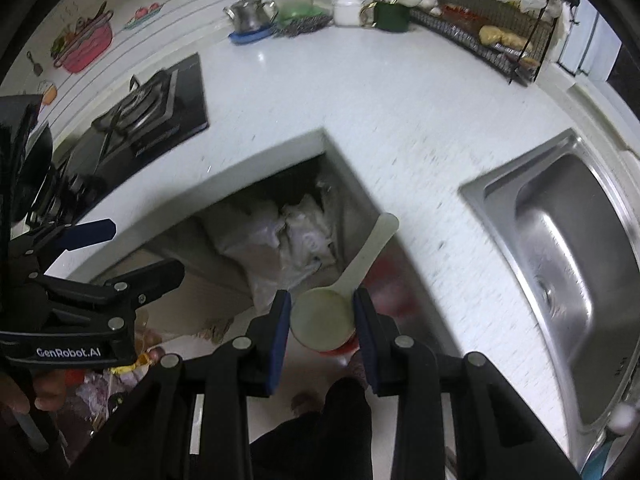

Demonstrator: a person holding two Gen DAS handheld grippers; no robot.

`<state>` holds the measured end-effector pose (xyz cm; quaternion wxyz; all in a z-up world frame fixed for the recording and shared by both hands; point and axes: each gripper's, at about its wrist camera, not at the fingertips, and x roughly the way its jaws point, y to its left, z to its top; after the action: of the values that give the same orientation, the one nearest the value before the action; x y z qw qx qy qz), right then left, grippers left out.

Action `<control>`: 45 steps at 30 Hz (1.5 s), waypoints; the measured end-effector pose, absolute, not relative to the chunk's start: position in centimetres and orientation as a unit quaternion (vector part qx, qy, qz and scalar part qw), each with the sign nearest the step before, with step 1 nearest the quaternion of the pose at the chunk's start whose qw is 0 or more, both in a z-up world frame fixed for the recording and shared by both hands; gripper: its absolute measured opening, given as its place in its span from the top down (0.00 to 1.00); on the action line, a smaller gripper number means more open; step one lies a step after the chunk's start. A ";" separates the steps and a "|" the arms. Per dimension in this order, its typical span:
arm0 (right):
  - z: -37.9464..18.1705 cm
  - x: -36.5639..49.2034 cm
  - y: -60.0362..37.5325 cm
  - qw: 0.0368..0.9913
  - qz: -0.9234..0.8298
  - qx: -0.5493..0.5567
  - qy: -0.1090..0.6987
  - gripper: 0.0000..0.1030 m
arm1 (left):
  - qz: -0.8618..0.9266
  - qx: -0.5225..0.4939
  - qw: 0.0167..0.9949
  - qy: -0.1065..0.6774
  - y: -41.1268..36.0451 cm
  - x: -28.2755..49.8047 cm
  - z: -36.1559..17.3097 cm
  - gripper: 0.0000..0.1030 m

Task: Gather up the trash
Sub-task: 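Carry the scoop down to the red bucket with the right gripper, then open the right gripper to drop the scoop into the bucket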

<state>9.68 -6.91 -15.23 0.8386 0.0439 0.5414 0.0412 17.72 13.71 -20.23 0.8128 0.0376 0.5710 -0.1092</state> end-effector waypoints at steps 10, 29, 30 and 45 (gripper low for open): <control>-21.5 10.2 -4.3 0.800 0.068 0.026 0.596 0.71 | -0.093 0.007 0.780 0.619 16.1 16.7 -27.4 0.00; -43.9 15.6 -1.9 0.742 0.089 0.005 0.664 0.71 | -0.070 -0.013 0.725 0.685 18.1 20.2 -50.1 0.01; -45.3 16.0 -1.9 0.742 0.090 0.005 0.664 0.71 | -0.070 -0.010 0.724 0.687 18.0 20.5 -51.4 0.00; -52.9 18.4 -2.6 0.744 0.085 -0.004 0.663 0.71 | -0.077 -0.011 0.722 0.687 17.6 21.7 -58.4 0.00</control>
<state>18.40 -2.58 -52.93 0.7435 -0.0042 0.6633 0.0850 21.67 17.57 -58.40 0.7224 -0.0110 0.6871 -0.0770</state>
